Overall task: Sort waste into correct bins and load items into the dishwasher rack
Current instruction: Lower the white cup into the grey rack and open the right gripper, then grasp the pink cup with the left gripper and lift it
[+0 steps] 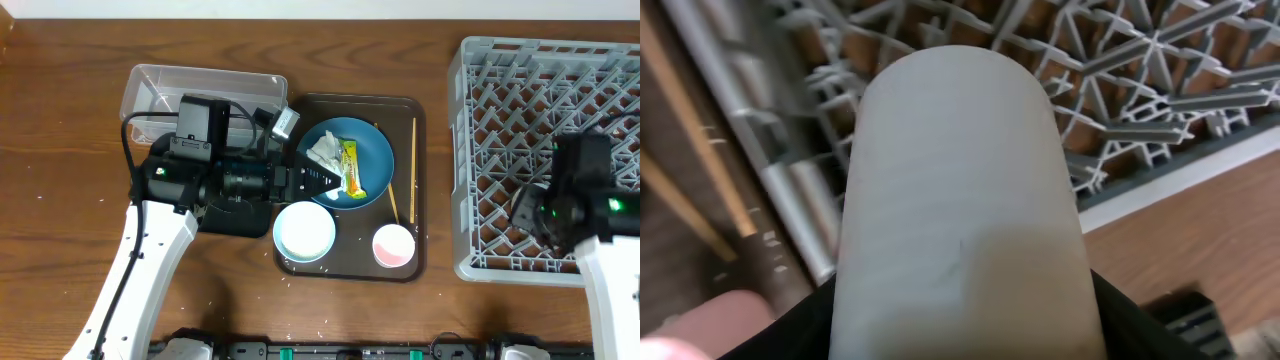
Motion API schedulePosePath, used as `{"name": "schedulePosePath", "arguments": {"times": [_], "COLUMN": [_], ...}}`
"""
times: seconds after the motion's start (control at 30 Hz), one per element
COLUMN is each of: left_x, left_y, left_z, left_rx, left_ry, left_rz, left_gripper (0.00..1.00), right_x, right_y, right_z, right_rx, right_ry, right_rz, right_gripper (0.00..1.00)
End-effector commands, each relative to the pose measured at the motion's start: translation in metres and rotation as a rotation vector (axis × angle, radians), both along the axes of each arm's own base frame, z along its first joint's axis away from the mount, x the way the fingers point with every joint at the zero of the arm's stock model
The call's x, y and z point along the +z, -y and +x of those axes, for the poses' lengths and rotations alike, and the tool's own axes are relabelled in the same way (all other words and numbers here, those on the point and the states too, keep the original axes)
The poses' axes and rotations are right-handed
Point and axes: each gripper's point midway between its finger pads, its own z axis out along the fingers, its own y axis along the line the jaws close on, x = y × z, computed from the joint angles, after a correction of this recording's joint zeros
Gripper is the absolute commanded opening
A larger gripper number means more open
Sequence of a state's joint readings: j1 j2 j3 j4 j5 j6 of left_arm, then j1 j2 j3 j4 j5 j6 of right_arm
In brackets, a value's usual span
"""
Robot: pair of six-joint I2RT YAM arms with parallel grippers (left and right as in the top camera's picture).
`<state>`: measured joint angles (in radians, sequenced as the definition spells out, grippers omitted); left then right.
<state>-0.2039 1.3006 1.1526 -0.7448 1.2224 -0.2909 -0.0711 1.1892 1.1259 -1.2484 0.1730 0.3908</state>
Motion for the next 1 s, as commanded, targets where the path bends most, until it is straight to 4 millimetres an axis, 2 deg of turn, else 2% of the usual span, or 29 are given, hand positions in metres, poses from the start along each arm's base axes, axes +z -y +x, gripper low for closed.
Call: {"name": "schedulePosePath", "arguments": {"times": [0.0, 0.07, 0.1, 0.17, 0.23, 0.27, 0.4, 0.47, 0.57, 0.7, 0.8, 0.97], "left_x": [0.002, 0.002, 0.002, 0.002, 0.001, 0.001, 0.0, -0.009, -0.04, -0.084, -0.108, -0.147], "left_y": [0.0, -0.001, -0.001, -0.001, 0.0, 0.0, 0.008, 0.014, 0.022, 0.022, 0.019, 0.054], "left_z": [0.001, 0.001, 0.001, 0.001, 0.0, 0.0, -0.007, -0.01, -0.016, -0.021, -0.021, -0.03], "left_rx": [0.002, 0.002, 0.0, -0.004, -0.005, -0.008, -0.053, -0.059, -0.05, -0.032, -0.013, -0.119], "left_ry": [0.019, 0.017, 0.021, 0.03, 0.029, 0.032, 0.072, 0.078, 0.105, 0.218, 0.29, 0.329], "left_rz": [0.005, 0.006, 0.006, 0.007, 0.008, 0.008, 0.014, 0.073, 0.267, 0.613, 0.823, 0.887], "left_gripper": [0.75, 0.75, 0.75, 0.75, 0.75, 0.75, 0.74, 0.71, 0.7, 0.69, 0.7, 0.69], "right_x": [-0.013, -0.025, -0.029, -0.035, -0.038, -0.037, -0.024, -0.011, 0.012, 0.039, 0.056, 0.07], "right_y": [0.014, 0.01, 0.009, 0.012, 0.015, 0.015, 0.004, -0.008, -0.026, -0.034, -0.042, -0.056], "right_z": [0.006, 0.008, 0.01, 0.015, 0.019, 0.022, 0.031, 0.036, 0.037, 0.031, 0.023, 0.013], "right_rx": [-0.059, -0.057, -0.053, -0.06, -0.075, -0.081, -0.047, 0.023, 0.112, 0.136, 0.152, 0.19], "right_ry": [-0.066, -0.107, -0.119, -0.127, -0.118, -0.104, -0.037, 0.018, 0.115, 0.226, 0.293, 0.341], "right_rz": [-0.035, 0.011, 0.028, 0.036, 0.048, 0.067, 0.165, 0.219, 0.286, 0.298, 0.319, 0.377], "right_gripper": [0.48, 0.5, 0.56, 0.78, 0.9, 0.92, 0.94, 0.93, 0.93, 0.94, 0.95, 0.95]}}
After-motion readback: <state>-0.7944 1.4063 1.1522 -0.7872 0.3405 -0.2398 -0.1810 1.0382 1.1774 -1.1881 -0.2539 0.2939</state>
